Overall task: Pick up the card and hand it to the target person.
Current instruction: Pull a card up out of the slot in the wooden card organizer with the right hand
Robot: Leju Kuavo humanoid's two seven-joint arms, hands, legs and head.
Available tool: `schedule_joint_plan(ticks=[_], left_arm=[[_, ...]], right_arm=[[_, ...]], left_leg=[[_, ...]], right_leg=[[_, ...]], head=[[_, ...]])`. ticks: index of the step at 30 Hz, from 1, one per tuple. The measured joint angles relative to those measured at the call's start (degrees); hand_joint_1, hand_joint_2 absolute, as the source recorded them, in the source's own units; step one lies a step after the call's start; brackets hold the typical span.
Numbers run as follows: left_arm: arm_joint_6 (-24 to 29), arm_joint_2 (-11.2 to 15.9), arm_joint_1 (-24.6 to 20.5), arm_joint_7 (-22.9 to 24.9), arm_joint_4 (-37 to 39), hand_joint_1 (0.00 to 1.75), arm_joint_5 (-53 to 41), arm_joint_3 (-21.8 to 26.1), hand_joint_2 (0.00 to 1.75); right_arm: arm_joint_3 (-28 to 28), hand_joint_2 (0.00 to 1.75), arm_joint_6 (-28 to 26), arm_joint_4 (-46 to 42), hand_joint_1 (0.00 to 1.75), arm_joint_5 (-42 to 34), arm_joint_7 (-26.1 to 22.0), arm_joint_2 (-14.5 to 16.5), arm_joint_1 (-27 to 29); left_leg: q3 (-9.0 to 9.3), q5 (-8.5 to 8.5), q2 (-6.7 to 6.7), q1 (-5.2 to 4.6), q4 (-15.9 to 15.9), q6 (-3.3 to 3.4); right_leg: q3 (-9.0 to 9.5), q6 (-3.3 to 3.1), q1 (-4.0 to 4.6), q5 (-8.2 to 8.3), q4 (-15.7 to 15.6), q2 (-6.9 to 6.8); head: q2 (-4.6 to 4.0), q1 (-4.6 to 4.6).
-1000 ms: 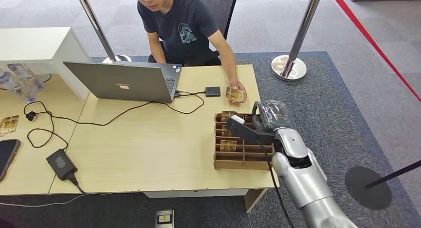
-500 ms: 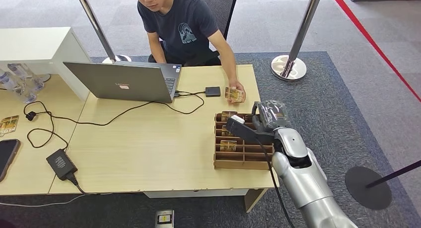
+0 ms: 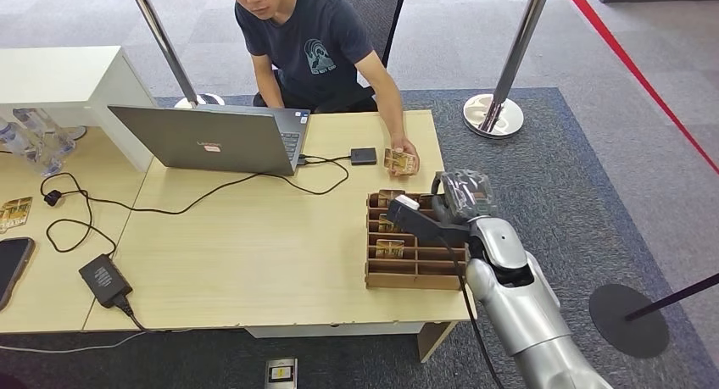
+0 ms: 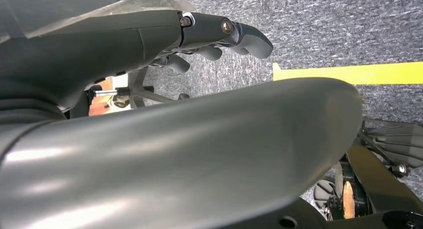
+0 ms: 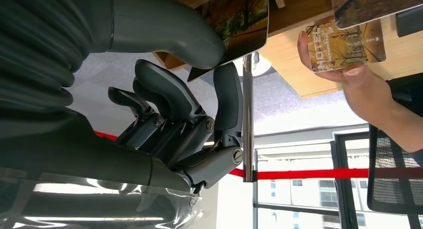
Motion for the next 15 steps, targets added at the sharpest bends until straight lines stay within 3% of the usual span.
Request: schedule_joint_plan(ticks=[15], left_arm=[[0.09, -0.20, -0.02, 0.25, -0.06, 0.00, 0.32, 0.45, 0.00]], right_arm=[[0.94, 1.75, 0.97, -1.64, 1.75, -0.03, 0.17, -0.23, 0.48]], left_leg=[[-0.04, 0.00, 0.02, 0.00, 0.00, 0.00]], right_leg=[[-0.05, -0.01, 0.00, 0.01, 0.00, 0.02]], head=[[0.00, 0.00]])
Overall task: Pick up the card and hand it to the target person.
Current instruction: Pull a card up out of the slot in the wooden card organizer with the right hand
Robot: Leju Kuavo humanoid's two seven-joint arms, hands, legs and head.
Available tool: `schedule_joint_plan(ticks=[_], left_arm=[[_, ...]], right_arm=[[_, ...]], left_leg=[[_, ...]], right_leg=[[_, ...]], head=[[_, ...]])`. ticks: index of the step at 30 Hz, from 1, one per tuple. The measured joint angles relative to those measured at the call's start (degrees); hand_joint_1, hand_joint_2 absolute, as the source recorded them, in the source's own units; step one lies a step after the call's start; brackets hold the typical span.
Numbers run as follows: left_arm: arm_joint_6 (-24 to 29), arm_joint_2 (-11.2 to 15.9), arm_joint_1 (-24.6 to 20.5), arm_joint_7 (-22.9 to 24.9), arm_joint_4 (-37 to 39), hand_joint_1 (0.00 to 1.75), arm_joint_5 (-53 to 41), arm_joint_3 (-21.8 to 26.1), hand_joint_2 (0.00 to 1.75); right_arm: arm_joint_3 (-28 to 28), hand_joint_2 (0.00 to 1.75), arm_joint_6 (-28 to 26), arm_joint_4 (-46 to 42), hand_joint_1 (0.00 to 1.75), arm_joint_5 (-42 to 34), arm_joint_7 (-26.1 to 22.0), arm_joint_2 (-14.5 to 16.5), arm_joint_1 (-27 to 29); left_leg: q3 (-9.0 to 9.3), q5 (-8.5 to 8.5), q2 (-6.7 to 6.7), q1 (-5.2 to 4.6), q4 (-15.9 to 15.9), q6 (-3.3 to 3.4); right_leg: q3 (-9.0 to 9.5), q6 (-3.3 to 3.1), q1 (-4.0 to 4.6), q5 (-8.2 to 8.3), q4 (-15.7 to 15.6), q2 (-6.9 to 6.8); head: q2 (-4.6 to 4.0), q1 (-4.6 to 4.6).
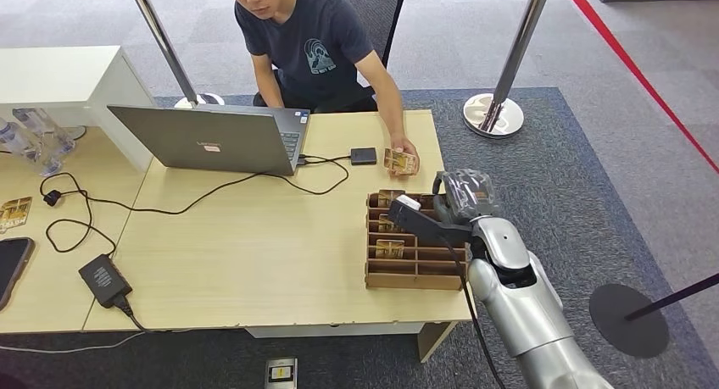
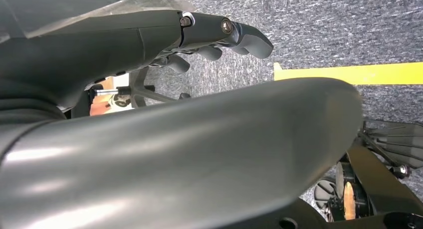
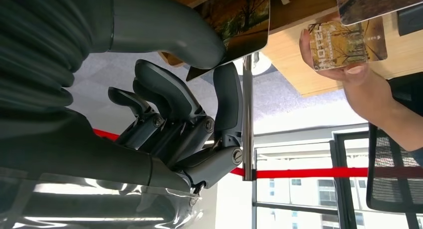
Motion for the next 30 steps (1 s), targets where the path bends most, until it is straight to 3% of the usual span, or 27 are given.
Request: schedule_joint_plan(ticks=[16, 30], left_arm=[[-0.08, -0.48, 0.00, 0.13, -0.02, 0.00, 0.26, 0.30, 0.00], [-0.25, -0.48, -0.13, 0.08, -0.09, 0.00, 0.13, 0.22, 0.00]], right_arm=[[0.56, 1.75, 0.73, -3.36, 1.75, 0.88, 0.93, 0.52, 0.12], [0.35, 1.75, 1.38, -7.26, 1.75, 1.55, 1.20, -0.93, 1.45]], left_leg=[[0.01, -0.03, 0.04, 0.00, 0.01, -0.01], [0.03, -0.02, -0.02, 0.00, 0.00, -0.01]], right_leg=[[0.00, 0.00, 0.00, -0.02, 0.02, 0.03], [0.04, 0.01, -0.01, -0.03, 0.00, -0.02]], head=[[0.00, 0.00], [0.00, 0.00]])
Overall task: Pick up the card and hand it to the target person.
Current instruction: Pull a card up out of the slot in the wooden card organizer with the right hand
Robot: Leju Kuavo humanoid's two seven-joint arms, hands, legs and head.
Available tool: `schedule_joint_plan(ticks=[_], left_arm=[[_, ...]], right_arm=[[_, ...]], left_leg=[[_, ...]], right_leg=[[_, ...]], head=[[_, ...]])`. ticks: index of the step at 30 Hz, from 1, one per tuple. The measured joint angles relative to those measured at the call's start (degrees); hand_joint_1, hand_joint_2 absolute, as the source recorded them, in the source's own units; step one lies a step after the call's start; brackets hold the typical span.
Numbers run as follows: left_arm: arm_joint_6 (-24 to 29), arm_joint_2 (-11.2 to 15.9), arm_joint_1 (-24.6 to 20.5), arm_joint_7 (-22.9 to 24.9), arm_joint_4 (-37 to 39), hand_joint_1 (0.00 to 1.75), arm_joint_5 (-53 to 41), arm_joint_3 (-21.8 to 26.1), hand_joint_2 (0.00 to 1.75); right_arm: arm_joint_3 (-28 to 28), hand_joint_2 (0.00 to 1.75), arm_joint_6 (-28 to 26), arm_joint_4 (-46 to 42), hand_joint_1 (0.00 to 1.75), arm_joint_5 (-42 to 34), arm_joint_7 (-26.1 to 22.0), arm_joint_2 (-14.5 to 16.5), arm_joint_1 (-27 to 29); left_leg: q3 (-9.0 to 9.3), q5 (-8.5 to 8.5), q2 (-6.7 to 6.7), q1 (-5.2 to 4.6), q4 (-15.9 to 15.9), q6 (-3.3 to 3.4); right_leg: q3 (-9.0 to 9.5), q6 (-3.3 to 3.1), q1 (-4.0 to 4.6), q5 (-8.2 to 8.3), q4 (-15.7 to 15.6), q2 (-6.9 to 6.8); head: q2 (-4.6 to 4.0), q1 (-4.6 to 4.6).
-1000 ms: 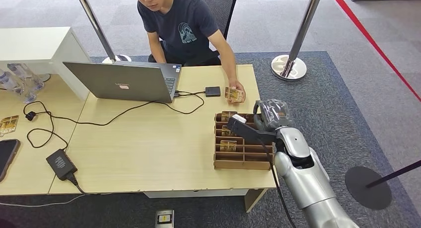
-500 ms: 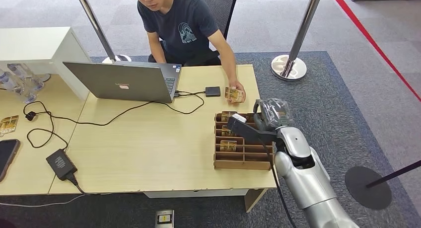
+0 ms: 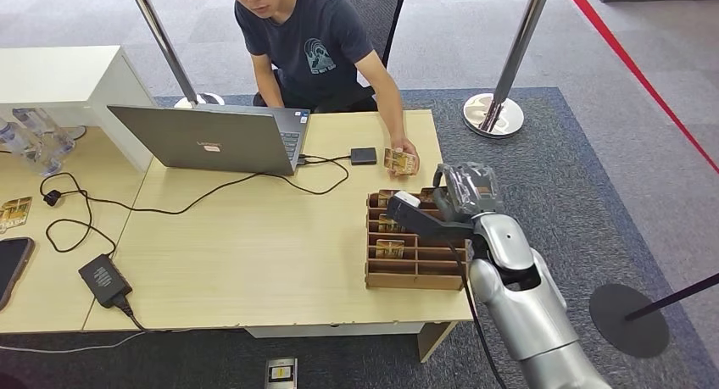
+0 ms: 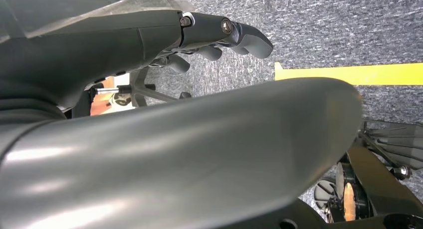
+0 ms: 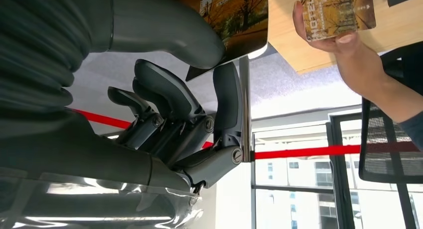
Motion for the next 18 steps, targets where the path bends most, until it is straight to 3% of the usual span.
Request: schedule_joint_plan(ticks=[18], left_arm=[[0.63, -0.23, -0.08, -0.09, -0.06, 0.00, 1.06, 1.03, 0.00]], right_arm=[[1.69, 1.75, 2.32, -2.28, 1.75, -1.05, -1.18, -0.08, -0.90]], left_leg=[[-0.04, 0.00, 0.05, -0.01, 0.01, 0.00]], right_leg=[[-0.05, 0.00, -0.01, 0.01, 0.03, 0.05]], head=[[0.00, 0.00]])
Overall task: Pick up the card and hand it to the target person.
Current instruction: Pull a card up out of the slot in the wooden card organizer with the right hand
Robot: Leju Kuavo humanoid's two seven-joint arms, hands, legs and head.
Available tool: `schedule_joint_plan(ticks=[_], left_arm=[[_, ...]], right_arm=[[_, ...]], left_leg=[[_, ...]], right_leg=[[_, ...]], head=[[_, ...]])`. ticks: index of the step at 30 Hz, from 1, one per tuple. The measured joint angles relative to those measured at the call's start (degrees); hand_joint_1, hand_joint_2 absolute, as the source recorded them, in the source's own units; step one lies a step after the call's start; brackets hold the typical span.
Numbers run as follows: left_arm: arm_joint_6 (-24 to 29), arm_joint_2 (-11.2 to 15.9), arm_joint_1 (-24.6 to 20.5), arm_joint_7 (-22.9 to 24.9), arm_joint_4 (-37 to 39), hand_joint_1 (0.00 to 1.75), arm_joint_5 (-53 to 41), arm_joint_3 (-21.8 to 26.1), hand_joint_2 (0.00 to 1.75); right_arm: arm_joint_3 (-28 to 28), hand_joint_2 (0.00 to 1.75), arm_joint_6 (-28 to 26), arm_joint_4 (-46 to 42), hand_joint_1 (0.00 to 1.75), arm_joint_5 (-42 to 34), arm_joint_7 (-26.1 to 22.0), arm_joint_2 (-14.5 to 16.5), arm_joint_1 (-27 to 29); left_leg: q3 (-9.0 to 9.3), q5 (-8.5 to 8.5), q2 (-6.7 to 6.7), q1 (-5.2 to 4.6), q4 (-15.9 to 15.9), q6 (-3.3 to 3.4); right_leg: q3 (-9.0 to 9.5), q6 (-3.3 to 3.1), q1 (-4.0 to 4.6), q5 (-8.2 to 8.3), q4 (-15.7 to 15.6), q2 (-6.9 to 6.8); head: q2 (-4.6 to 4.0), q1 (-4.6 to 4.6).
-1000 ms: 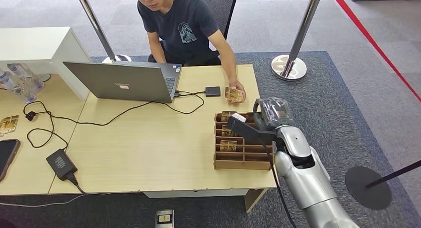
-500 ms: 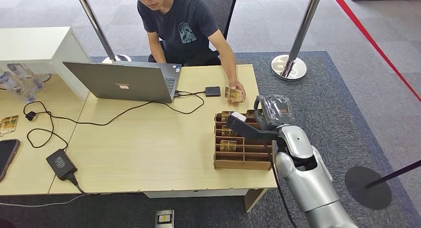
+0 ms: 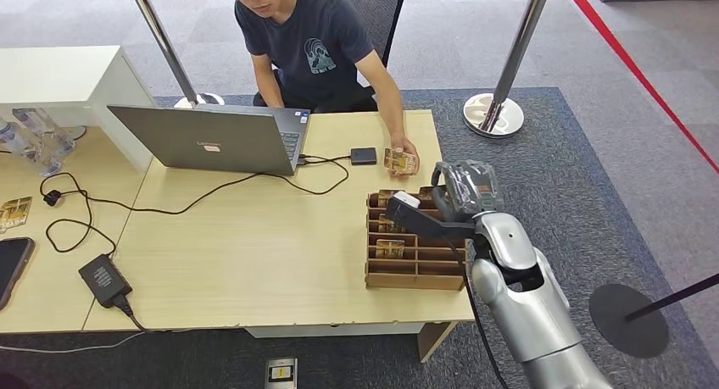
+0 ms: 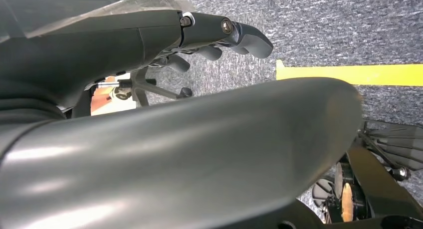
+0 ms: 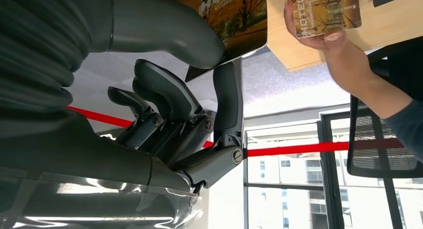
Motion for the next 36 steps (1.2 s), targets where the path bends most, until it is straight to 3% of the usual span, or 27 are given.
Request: schedule_joint_plan(ticks=[22, 36], left_arm=[[-0.14, -0.33, 0.05, -0.51, -0.17, 0.00, 0.42, 0.49, 0.00], [0.24, -0.54, -0.24, 0.03, -0.22, 0.00, 0.67, 0.81, 0.00]], right_arm=[[2.28, 1.75, 4.12, -10.32, 1.75, -0.65, -0.16, -2.29, 2.79], [2.08, 1.75, 5.14, -9.50, 1.75, -1.45, -0.37, -1.77, 0.61]], left_leg=[[-0.09, 0.03, -0.02, 0.02, -0.02, 0.01], [-0.04, 0.00, 0.01, 0.00, 0.00, 0.00]], right_leg=[[-0.07, -0.01, 0.02, 0.04, -0.05, -0.01], [-0.03, 0.00, 0.00, 0.00, -0.01, 0.01]], head=[[0.00, 0.00], [0.00, 0.00]])
